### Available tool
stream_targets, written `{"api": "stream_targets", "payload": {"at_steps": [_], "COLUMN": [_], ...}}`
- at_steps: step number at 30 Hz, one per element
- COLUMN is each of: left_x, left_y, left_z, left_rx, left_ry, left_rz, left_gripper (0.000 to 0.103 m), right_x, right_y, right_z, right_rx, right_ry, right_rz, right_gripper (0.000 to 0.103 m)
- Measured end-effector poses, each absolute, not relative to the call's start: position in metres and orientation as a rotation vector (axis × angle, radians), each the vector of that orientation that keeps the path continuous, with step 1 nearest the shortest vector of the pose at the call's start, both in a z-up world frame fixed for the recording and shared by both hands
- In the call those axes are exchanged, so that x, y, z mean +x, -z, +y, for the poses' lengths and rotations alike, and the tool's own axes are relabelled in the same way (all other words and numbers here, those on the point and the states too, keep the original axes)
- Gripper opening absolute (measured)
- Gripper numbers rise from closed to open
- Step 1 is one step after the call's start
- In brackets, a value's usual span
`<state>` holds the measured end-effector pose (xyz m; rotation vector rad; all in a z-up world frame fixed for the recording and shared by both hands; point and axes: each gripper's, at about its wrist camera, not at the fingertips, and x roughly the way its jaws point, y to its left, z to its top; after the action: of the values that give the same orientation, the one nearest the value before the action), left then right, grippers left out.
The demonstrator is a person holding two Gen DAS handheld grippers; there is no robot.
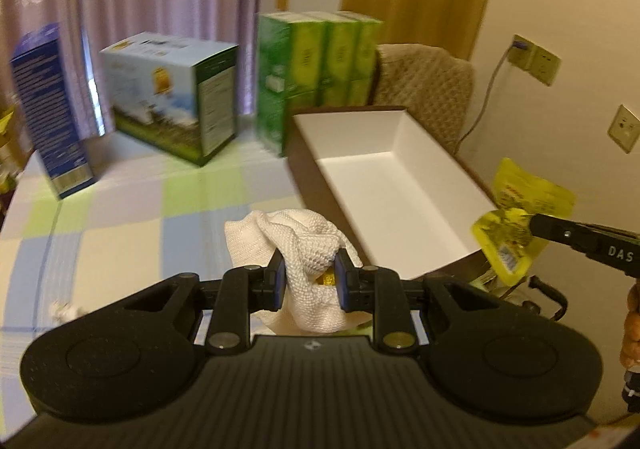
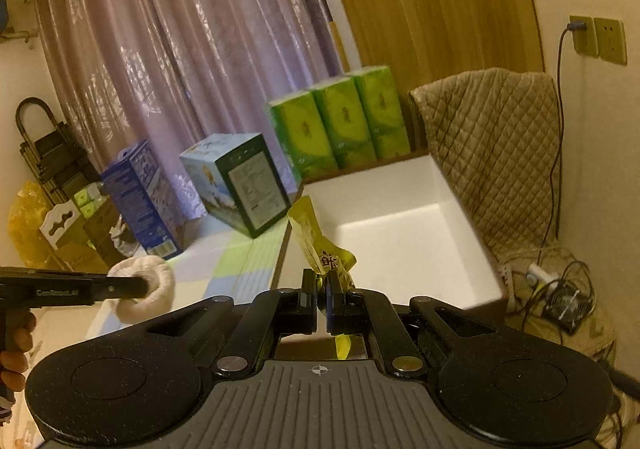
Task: Organize objects
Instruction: 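Carry the white sock in the left tool over the open box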
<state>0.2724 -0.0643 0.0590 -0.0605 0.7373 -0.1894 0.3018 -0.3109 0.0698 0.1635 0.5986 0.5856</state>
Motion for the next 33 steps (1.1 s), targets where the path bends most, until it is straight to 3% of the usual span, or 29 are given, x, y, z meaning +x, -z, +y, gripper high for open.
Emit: {"api": "stream_targets", "payload": {"at_steps": [10,33], "left_x": [0.328,0.419], "left_y": [-0.053,0.028], "left_z": [-0.128,-0.201], "left_rx": [-0.023,0.029], "left_ry": [0.257,0.236], "left_rz": [0.748,0.967], "left_gripper": [0.021,0.021], "right_x": [0.351,0.435], "right_y": [-0.069,-0.001], "right_z": [-0.318,-0.329], "right_rx": [0.112,0.003], "right_ry": [-0.59,-0.551], "right_rz": [0.585,0.742], "right_gripper": [0.0,0.0]}}
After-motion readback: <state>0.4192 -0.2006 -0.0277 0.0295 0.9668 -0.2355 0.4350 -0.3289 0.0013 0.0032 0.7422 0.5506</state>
